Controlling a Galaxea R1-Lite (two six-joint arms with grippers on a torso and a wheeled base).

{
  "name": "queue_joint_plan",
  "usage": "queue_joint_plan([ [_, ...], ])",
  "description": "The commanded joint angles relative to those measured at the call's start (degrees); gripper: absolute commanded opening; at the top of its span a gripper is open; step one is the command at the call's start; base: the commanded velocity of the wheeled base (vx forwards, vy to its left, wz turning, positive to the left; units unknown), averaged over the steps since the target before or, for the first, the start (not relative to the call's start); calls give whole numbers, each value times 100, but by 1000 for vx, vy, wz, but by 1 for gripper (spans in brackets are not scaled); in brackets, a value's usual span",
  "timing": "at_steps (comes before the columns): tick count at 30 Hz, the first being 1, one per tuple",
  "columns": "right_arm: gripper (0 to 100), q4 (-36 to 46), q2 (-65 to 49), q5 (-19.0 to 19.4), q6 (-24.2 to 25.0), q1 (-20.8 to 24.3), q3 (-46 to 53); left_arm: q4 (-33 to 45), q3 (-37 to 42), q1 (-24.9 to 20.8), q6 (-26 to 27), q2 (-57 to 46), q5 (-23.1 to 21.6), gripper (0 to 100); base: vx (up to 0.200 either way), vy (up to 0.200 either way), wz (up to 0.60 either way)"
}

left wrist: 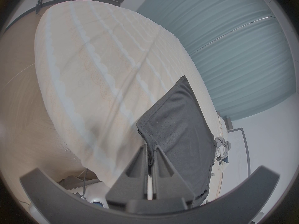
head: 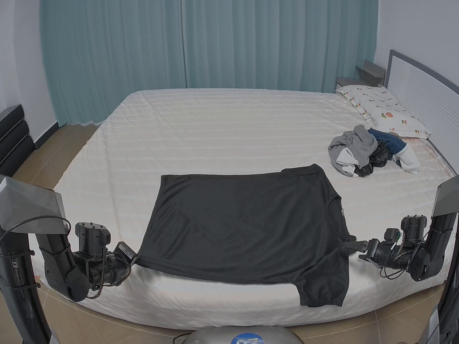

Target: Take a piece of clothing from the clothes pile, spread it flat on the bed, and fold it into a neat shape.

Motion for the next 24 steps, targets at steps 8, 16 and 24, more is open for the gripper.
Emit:
queue_joint_plan([
  [8, 100, -507, 530, 85, -1078, 204, 716, -2, 0, -1, -2, 10, 7, 0, 0, 0, 0],
  [16, 100, -1254, 978, 14, -1070, 432, 804, -2, 0, -1, 7, 10, 7, 0, 0, 0, 0],
  [24, 100, -1483, 1093, -3, -1078, 573, 927, -2, 0, -1, 7, 10, 7, 0, 0, 0, 0],
])
